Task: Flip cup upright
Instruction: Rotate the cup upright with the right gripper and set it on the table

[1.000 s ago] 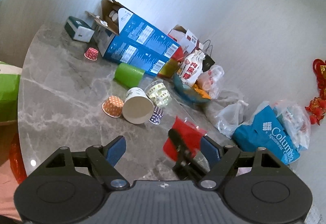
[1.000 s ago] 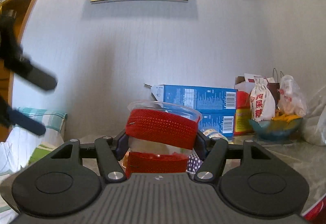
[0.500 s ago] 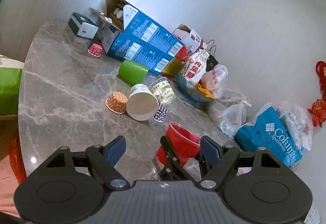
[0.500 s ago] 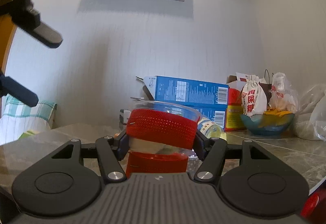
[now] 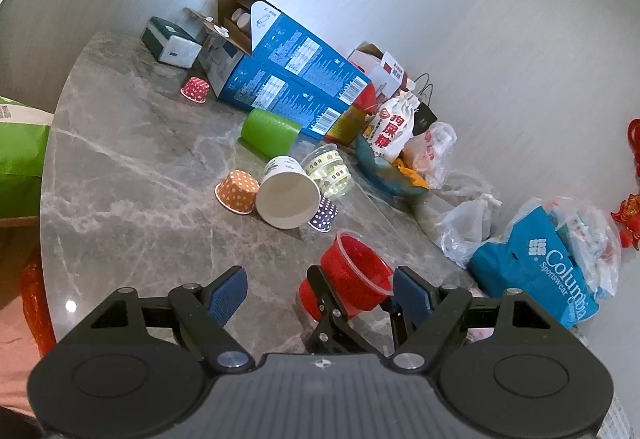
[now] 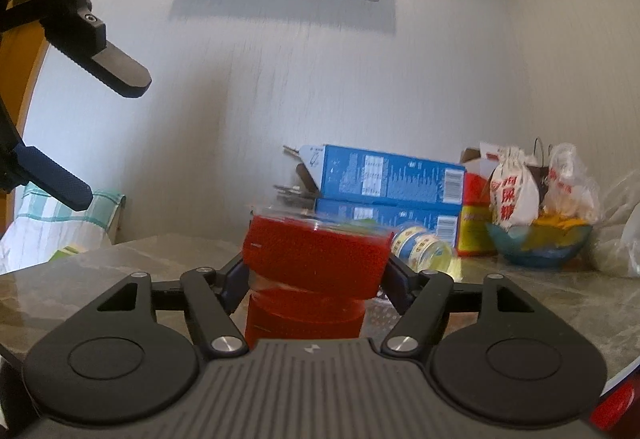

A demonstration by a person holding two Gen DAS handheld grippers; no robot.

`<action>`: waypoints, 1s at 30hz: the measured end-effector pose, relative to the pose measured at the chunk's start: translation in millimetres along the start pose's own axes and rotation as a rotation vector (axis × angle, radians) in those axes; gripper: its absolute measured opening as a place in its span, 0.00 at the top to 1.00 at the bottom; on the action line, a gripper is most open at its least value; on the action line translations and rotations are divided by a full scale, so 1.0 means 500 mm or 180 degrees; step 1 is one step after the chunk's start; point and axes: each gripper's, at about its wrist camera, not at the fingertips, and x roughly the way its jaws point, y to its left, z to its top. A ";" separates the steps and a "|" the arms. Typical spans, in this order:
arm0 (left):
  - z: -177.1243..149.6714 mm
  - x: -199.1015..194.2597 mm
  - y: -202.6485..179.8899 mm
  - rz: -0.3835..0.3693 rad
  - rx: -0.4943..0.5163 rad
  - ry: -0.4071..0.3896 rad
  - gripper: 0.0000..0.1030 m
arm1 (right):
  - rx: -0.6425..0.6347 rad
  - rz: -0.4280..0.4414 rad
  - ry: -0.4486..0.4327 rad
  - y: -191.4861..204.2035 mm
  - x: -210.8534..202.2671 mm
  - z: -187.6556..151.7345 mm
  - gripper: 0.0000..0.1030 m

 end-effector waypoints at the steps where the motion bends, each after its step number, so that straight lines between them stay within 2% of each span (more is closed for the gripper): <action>1: 0.000 0.000 0.000 0.0006 0.0002 0.0000 0.20 | 0.0031 0.0011 0.0021 -0.001 0.000 0.000 0.31; 3: -0.001 -0.001 0.001 0.0012 0.0005 0.0002 0.20 | 0.0068 0.0020 0.0072 -0.001 0.001 -0.001 0.27; 6: -0.002 -0.004 0.003 0.0043 0.0001 -0.0013 0.20 | 0.0150 0.0077 0.0142 -0.003 0.000 0.000 0.11; 10: -0.005 -0.011 0.006 0.0131 0.0004 -0.0072 0.18 | 0.0234 0.0103 0.0233 -0.008 -0.007 0.008 0.01; 13: -0.009 -0.023 0.004 0.0243 0.0100 -0.0185 0.08 | 0.0292 0.0077 0.0289 -0.022 -0.025 0.024 0.01; 17: -0.009 -0.052 -0.021 0.0483 0.0444 -0.0376 0.02 | 0.0363 0.0045 0.0440 -0.052 -0.070 0.076 0.01; 19: -0.002 -0.066 -0.044 0.0588 0.0624 -0.0409 0.02 | 0.0361 -0.0007 0.0616 -0.062 -0.090 0.122 0.01; 24: 0.017 -0.084 -0.116 0.0939 0.1085 -0.0324 0.02 | 0.0449 -0.0126 0.1183 -0.079 -0.119 0.248 0.01; 26: 0.028 -0.084 -0.136 0.0932 0.1147 -0.0215 0.02 | 0.0604 -0.0066 0.1297 -0.095 -0.128 0.283 0.01; 30: 0.044 -0.075 -0.155 0.0794 0.1059 -0.0012 0.02 | 0.0857 -0.0022 0.1590 -0.129 -0.130 0.328 0.01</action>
